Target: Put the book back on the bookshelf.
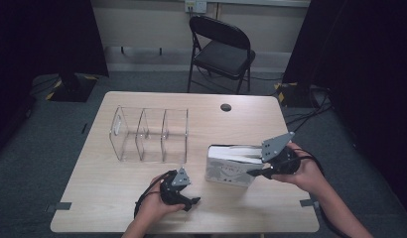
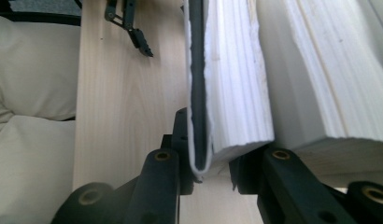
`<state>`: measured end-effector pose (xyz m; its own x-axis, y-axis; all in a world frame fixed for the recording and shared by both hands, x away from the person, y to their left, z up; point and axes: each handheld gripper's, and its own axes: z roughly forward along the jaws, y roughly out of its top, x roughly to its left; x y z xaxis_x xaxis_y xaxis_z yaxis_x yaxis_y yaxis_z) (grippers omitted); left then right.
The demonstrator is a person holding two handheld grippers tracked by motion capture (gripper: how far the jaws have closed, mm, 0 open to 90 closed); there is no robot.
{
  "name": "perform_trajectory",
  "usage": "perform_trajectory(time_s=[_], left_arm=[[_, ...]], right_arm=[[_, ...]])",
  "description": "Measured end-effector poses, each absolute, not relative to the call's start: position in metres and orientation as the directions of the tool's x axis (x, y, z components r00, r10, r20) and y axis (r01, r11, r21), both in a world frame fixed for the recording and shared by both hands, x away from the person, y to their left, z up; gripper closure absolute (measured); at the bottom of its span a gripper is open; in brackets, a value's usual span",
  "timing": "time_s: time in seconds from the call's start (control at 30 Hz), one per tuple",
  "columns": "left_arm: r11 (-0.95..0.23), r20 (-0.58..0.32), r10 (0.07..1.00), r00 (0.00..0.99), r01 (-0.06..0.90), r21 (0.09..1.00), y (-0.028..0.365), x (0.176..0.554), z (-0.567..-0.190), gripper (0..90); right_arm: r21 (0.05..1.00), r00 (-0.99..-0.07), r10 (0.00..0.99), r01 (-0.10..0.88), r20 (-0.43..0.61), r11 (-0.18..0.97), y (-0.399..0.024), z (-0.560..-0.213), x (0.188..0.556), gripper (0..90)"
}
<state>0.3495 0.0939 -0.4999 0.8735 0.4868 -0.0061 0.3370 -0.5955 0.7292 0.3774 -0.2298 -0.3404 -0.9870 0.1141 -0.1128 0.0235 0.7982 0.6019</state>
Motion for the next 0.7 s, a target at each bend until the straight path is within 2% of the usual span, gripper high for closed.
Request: perform_trajectory(time_s=[0.37, 0.7], left_arm=[[-0.58, -0.016, 0.496, 0.868, 0.345, 0.738, 0.093, 0.349, -0.501, 14.0], [-0.585, -0.013, 0.487, 0.873, 0.337, 0.738, 0.092, 0.349, -0.501, 12.4]], right_arm=[[0.546, -0.989, 0.123, 0.057, -0.084, 0.836, -0.225, -0.335, 0.385, 74.6], [0.507, -0.984, 0.17, 0.126, -0.043, 0.853, -0.221, -0.332, 0.392, 74.3]])
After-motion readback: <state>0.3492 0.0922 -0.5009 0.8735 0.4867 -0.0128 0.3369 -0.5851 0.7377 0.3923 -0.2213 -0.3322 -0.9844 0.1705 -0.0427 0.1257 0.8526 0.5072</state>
